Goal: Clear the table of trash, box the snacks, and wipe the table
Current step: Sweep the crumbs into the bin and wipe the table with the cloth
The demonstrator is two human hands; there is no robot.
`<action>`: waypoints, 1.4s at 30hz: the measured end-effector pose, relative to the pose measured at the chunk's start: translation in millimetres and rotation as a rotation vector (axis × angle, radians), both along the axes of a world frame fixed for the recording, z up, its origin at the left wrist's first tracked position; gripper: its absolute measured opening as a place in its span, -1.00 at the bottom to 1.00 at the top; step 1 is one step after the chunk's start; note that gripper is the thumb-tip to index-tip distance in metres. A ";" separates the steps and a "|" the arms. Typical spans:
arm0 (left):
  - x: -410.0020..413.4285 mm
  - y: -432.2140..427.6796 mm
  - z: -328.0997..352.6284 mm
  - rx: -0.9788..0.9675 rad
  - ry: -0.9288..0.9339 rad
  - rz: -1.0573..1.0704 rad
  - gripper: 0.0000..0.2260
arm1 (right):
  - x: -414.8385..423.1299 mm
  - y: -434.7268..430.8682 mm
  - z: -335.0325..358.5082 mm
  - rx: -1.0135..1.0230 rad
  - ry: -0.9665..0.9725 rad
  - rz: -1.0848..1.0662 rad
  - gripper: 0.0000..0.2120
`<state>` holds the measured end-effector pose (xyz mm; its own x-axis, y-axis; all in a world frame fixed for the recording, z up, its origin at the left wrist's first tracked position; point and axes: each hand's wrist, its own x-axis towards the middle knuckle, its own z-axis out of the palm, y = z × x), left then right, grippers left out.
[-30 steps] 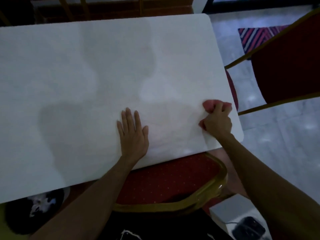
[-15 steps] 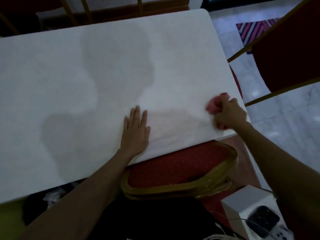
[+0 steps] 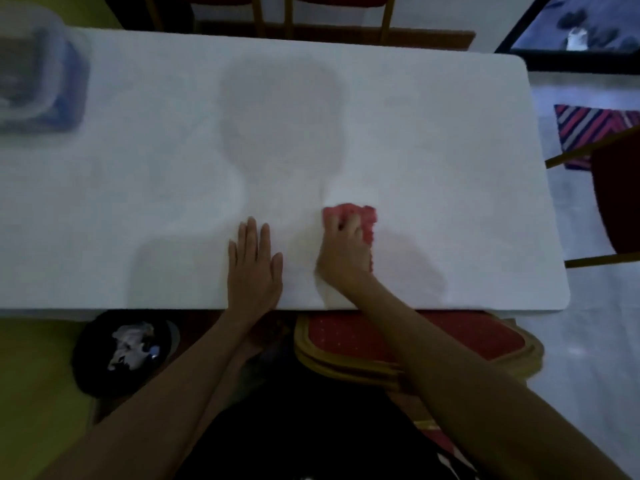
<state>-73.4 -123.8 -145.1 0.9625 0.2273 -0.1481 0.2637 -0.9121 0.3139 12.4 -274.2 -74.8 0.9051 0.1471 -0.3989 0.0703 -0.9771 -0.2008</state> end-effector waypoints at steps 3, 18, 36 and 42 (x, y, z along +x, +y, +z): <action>-19.6 37.6 -0.2 0.002 -0.003 0.183 -0.44 | -29.7 58.8 -10.9 0.174 -0.099 0.323 -0.53; -79.0 144.4 -5.3 -0.059 -0.219 0.703 -0.53 | 9.9 150.0 -51.9 0.319 -0.298 0.326 -0.48; -33.4 167.4 -19.6 0.148 -0.291 0.828 -0.55 | 119.3 207.8 -60.8 0.264 -0.432 0.571 -0.53; -34.6 168.7 -13.5 0.118 -0.287 0.822 -0.51 | -57.1 202.3 -59.1 0.463 -0.213 0.990 -0.48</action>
